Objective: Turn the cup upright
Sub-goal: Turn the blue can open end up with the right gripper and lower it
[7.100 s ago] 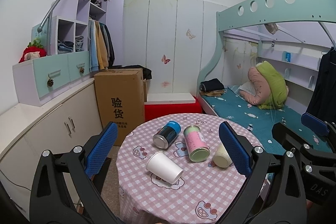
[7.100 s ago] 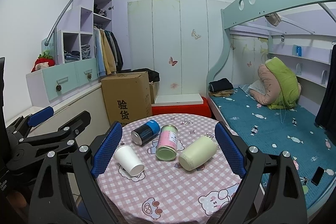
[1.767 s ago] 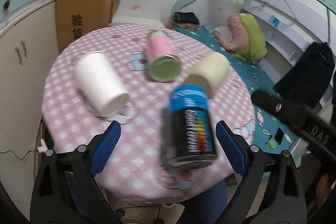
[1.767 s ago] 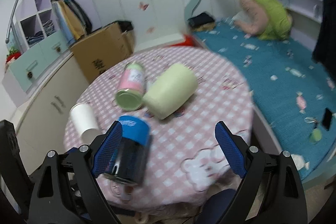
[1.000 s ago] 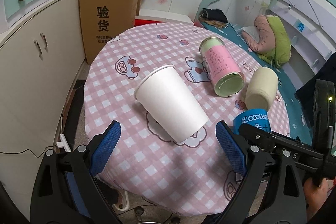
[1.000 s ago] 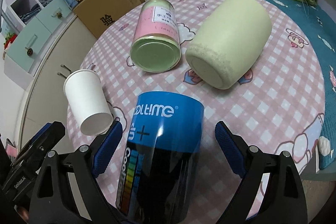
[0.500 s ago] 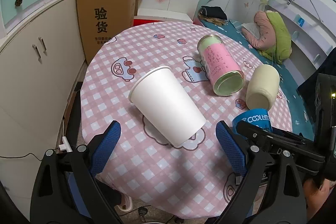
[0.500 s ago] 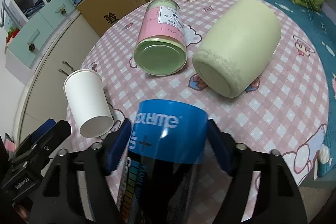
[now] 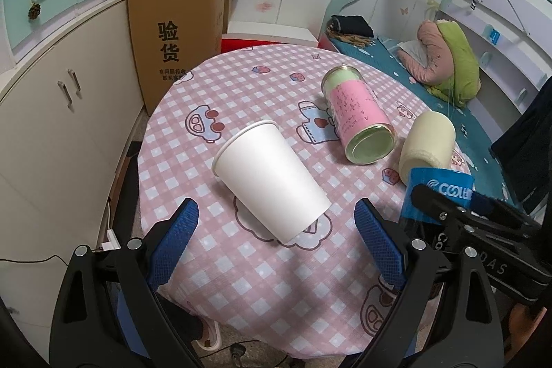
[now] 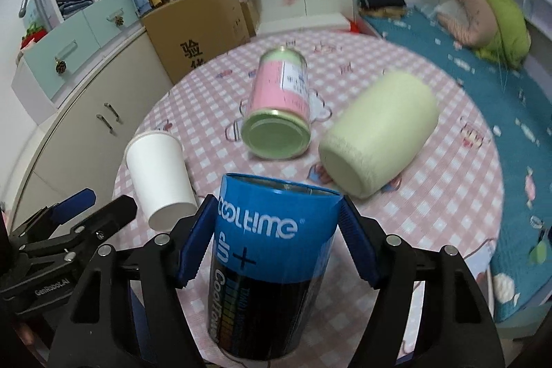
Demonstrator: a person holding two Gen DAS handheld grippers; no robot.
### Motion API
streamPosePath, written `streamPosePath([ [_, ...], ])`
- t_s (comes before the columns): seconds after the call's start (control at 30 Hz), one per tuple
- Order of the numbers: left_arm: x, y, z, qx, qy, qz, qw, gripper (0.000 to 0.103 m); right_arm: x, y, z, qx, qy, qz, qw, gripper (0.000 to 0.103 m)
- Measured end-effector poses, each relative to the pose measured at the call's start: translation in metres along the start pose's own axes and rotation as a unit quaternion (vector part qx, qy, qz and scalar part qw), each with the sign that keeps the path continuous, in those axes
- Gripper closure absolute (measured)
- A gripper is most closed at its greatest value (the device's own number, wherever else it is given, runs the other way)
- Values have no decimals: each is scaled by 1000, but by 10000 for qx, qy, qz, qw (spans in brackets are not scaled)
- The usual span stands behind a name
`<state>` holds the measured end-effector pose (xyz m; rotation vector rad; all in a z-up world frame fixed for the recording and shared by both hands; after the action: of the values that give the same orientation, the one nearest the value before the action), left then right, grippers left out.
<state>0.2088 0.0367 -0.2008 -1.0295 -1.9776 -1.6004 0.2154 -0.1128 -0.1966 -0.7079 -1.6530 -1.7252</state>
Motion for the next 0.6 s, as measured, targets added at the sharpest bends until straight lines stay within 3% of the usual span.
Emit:
streamPosePath([
  [0.3, 6, 1, 0, 29, 40, -65, 10000, 11, 15, 8, 9, 289, -251, -456, 9982, 37],
  [0.6, 12, 0, 1, 0, 82, -39, 10000, 11, 19, 2, 12, 404, -234, -526, 9975, 37],
])
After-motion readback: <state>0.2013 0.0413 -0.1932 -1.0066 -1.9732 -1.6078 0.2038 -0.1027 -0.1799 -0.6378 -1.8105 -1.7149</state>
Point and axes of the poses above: each gripper's, at about its wrist camera, not at the fingertips, and x roughly against the way its jaws point, z to its left, y to its top, the point moved 6 cm from there along -x, roughly the way its jaws point, and after that the axes turned 9 degrees about -y, right-handed, at the moved point
